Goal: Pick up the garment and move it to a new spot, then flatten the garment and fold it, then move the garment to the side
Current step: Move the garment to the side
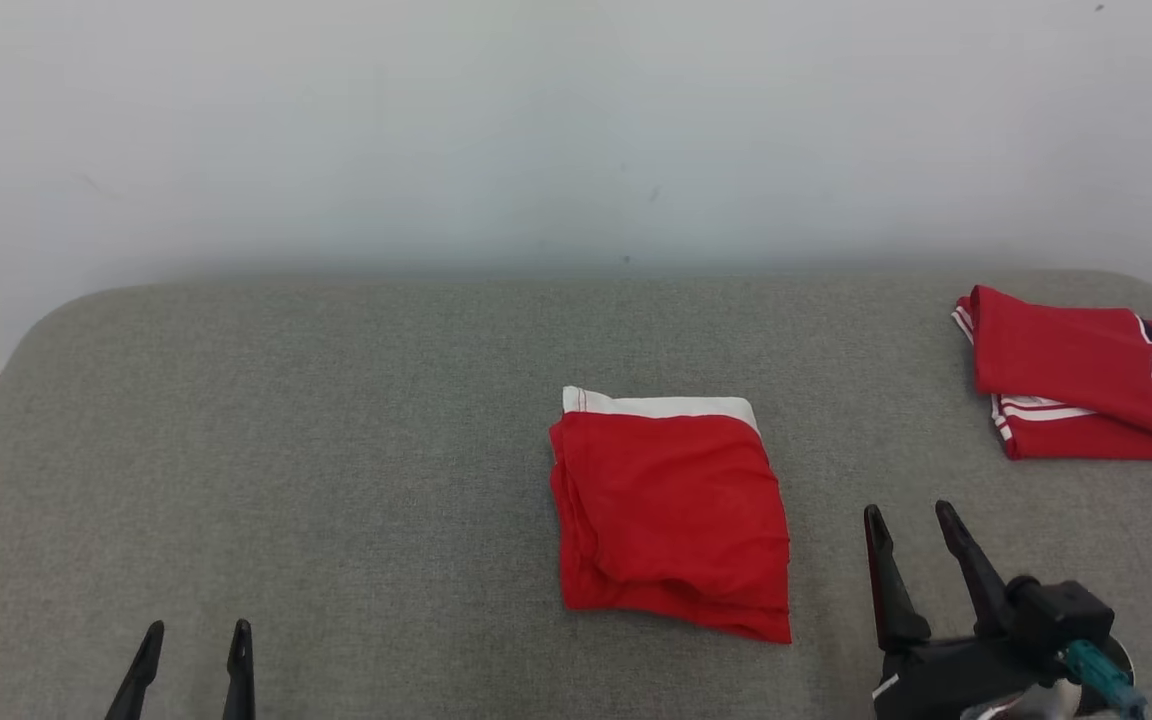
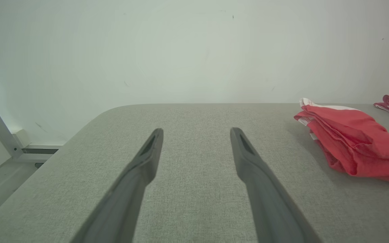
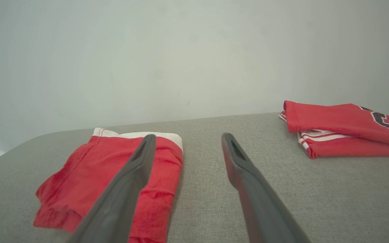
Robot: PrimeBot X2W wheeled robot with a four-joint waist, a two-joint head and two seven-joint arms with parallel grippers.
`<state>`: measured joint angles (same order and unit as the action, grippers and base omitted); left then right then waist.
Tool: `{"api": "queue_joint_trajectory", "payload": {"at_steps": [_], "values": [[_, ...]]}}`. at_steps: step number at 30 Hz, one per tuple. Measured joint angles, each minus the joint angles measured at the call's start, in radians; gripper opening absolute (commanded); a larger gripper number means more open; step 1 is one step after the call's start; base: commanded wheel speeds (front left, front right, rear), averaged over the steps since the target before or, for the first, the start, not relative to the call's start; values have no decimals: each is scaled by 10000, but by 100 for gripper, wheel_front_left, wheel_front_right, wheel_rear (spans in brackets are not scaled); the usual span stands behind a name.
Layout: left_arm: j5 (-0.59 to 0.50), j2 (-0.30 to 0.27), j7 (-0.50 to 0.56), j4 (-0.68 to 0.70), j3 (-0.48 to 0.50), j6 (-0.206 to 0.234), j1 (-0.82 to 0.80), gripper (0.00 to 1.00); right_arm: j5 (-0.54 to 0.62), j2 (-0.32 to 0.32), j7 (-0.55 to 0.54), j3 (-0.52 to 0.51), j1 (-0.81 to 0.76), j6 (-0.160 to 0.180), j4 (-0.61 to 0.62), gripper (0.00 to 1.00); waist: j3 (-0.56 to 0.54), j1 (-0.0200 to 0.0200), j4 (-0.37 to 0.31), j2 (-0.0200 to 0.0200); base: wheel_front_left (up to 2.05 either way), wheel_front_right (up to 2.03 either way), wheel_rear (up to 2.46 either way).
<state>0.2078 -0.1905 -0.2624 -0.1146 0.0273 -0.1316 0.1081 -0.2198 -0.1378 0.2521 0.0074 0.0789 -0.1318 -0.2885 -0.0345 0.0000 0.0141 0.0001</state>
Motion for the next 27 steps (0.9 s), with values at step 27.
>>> {"api": "queue_joint_trajectory", "payload": {"at_steps": [27], "values": [[-17,79,0,-146,-593,0,-1058,100,982,-23,-1218,-395,4409,0,-5971,100,933,1,1218,1,0,0,0]]}}
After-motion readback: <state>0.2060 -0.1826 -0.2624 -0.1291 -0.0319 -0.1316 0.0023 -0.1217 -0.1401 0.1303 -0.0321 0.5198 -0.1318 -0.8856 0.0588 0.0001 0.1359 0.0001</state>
